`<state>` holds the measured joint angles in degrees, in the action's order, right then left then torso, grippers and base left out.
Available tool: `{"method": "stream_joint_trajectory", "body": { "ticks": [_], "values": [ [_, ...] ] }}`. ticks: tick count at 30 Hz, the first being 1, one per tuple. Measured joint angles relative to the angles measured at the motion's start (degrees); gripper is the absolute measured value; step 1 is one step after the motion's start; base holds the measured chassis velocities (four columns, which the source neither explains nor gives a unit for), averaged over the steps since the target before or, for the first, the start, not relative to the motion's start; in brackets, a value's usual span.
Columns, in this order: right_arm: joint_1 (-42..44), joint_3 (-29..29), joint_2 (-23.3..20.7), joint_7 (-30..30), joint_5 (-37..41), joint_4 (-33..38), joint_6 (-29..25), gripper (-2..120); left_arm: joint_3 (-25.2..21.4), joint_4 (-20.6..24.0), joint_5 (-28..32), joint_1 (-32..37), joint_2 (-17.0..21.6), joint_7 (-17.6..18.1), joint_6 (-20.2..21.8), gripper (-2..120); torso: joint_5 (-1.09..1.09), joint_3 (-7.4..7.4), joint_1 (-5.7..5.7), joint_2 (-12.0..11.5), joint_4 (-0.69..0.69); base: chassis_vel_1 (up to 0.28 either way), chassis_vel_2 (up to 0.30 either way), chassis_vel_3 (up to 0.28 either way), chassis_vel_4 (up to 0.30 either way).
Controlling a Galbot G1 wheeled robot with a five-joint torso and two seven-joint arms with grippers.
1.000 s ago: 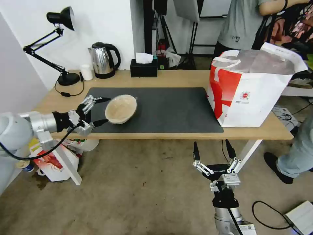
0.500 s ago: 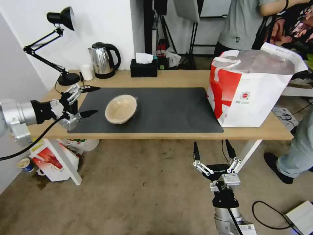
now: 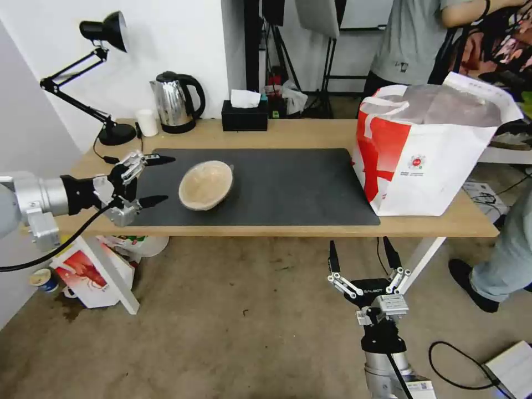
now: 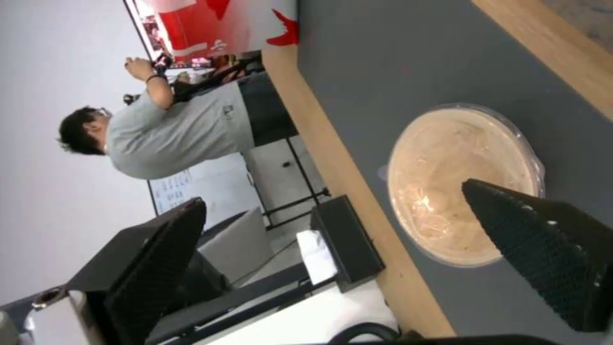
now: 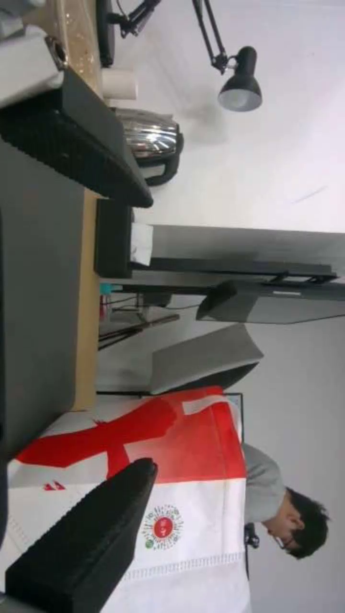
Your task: Pick up the trash from the table and place it into the takeout bag.
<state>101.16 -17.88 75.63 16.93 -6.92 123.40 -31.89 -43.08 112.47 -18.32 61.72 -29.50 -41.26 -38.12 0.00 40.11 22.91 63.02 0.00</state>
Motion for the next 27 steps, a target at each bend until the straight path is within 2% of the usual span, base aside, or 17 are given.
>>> {"method": "stream_joint_trajectory", "body": {
  "ticks": [17, 27],
  "values": [
    [0.0, 0.0, 0.0, 0.0, 0.0, 0.0, 0.0, 100, 4.1, -1.6, -0.4, -2.3, 0.1, 0.0, 0.0, 100, 0.00, 0.00, 0.00, 0.0, 0.00, 0.000, 0.000, 0.000, 0.000],
    [0.0, 0.0, 0.0, 0.0, 0.0, 0.0, 0.0, 100, 8.1, -1.7, -0.7, -5.4, 0.1, -0.1, 0.5, 100, 0.00, 0.00, 0.00, 0.0, 0.00, 0.000, 0.000, 0.000, 0.000]
  ]
}}
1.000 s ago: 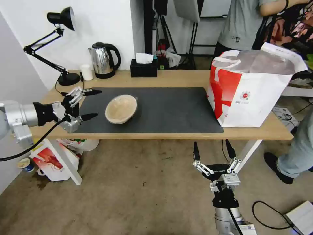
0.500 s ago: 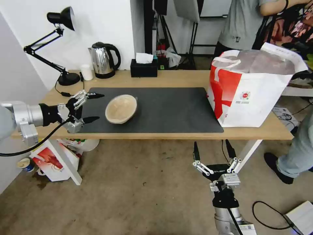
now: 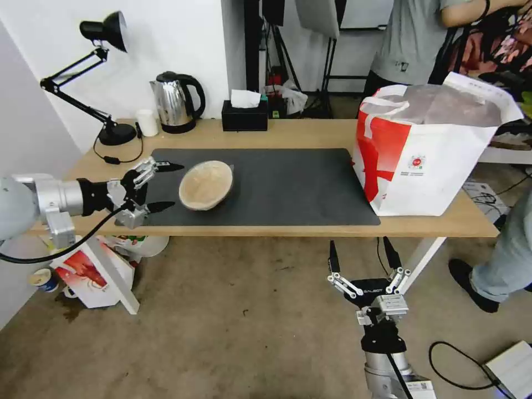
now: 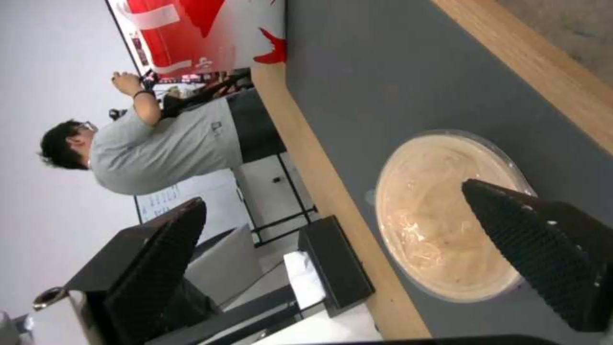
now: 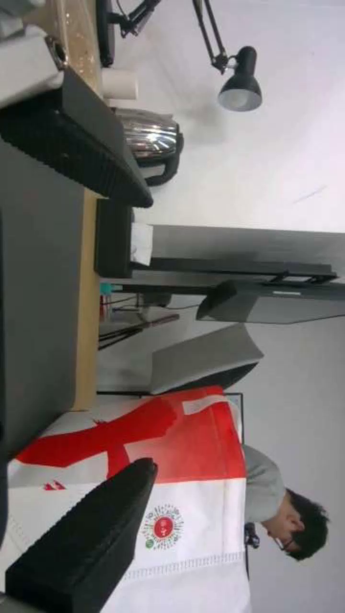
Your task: Pick up the trash from the table and place it into the takeout bag.
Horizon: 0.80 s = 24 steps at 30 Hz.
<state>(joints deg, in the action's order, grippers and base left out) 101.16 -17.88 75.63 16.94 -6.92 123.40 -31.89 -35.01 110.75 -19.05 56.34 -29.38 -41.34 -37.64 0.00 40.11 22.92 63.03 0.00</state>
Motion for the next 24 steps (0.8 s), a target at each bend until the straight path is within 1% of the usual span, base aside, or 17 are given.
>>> {"method": "stream_joint_trajectory", "body": {
  "ticks": [12, 20, 24],
  "values": [
    [0.0, 0.0, 0.0, 0.0, 0.0, 0.0, 0.0, 100, 2.9, -0.7, 0.0, -3.4, 0.7, -0.1, 0.2, 100, 0.00, 0.00, 0.00, 0.0, 0.00, 0.000, 0.000, 0.000, 0.000],
    [0.0, 0.0, 0.0, 0.0, 0.0, 0.0, 0.0, 100, 4.0, -1.2, -0.2, -4.4, 0.3, -0.2, 0.2, 100, 0.00, 0.00, 0.00, 0.0, 0.00, 0.000, 0.000, 0.000, 0.000],
    [0.0, 0.0, 0.0, 0.0, 0.0, 0.0, 0.0, 100, 5.7, -1.7, -0.6, -6.0, -0.6, -0.4, 0.1, 100, 0.00, 0.00, 0.00, 0.0, 0.00, 0.000, 0.000, 0.000, 0.000]
  ]
}}
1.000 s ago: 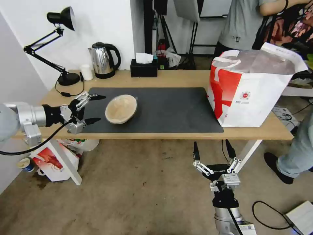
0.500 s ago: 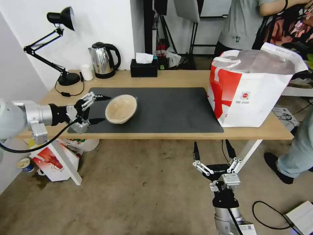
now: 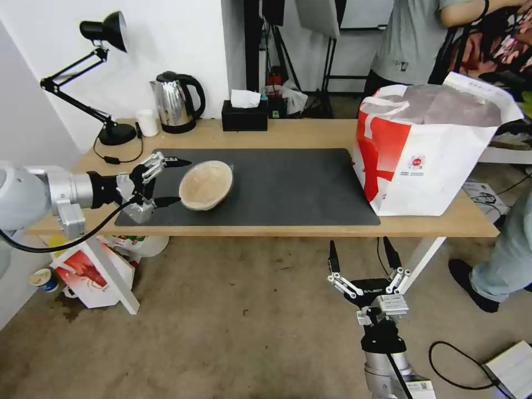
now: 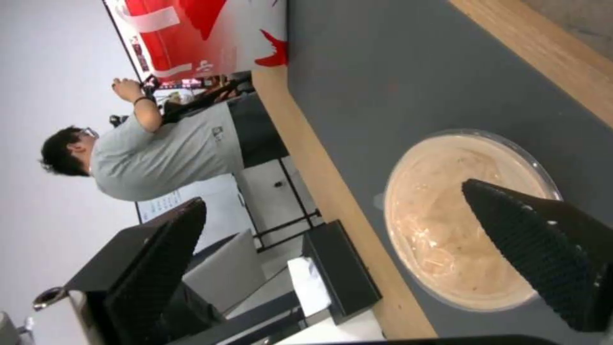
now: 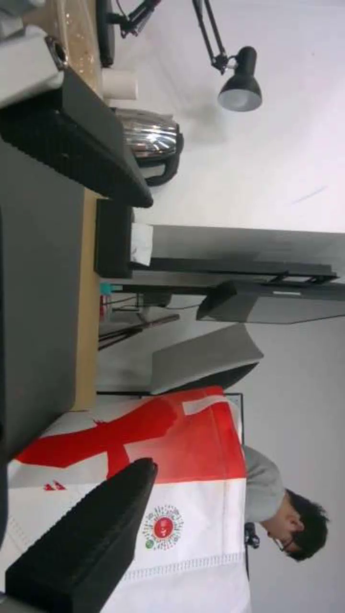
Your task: Pick up the trash from the table and place it into the takeout bag.
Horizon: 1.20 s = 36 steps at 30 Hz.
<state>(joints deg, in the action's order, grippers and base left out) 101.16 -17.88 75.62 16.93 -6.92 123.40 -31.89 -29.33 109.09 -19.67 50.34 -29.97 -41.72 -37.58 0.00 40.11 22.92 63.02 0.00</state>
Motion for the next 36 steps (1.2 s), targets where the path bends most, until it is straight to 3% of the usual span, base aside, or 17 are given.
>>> {"method": "stream_joint_trajectory", "body": {
  "ticks": [36],
  "values": [
    [0.0, 0.0, 0.0, 0.0, 0.0, 0.0, 0.0, 100, 3.7, -2.3, -0.8, -2.7, -2.3, -2.6, -0.6, 100, 0.00, 0.00, 0.00, 0.0, 0.00, 0.000, 0.000, 0.000, 0.000]
  ]
}}
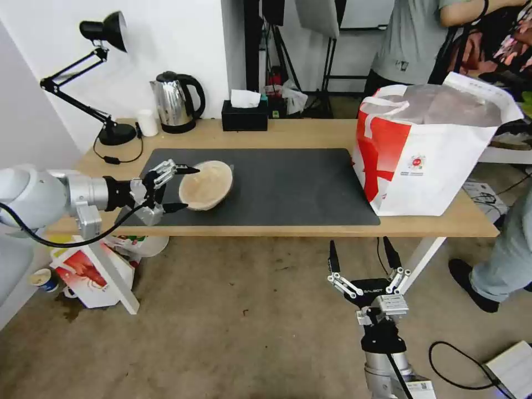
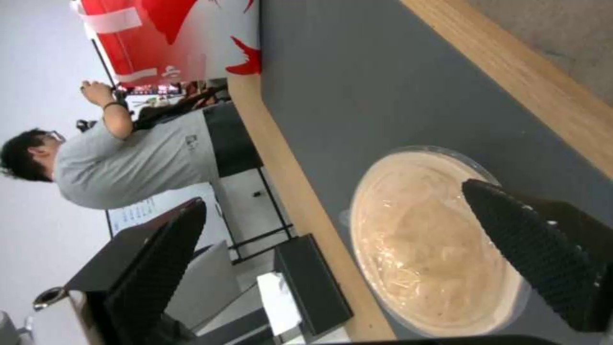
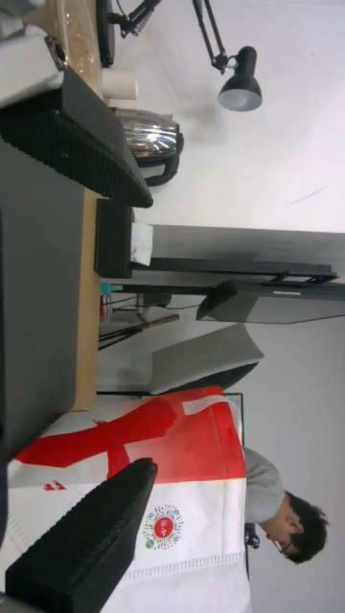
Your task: Pick up the trash from the table and place it into the takeout bag.
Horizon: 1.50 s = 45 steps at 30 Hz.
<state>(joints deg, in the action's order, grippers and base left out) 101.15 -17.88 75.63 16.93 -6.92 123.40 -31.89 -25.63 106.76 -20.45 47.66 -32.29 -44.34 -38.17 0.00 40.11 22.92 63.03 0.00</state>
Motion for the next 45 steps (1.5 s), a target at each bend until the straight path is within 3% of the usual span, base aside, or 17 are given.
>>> {"method": "stream_joint_trajectory", "body": {
  "ticks": [11, 45],
  "values": [
    [0.0, 0.0, 0.0, 0.0, 0.0, 0.0, 0.0, 100, 1.3, -2.9, -0.9, -0.8, -2.8, -1.7, -1.3, 100, 0.00, 0.00, 0.00, 0.0, 0.00, 0.000, 0.000, 0.000, 0.000],
    [0.0, 0.0, 0.0, 0.0, 0.0, 0.0, 0.0, 100, 2.4, -7.0, -3.3, -2.8, -4.7, -5.4, -0.9, 100, 0.00, 0.00, 0.00, 0.0, 0.00, 0.000, 0.000, 0.000, 0.000]
  ]
}}
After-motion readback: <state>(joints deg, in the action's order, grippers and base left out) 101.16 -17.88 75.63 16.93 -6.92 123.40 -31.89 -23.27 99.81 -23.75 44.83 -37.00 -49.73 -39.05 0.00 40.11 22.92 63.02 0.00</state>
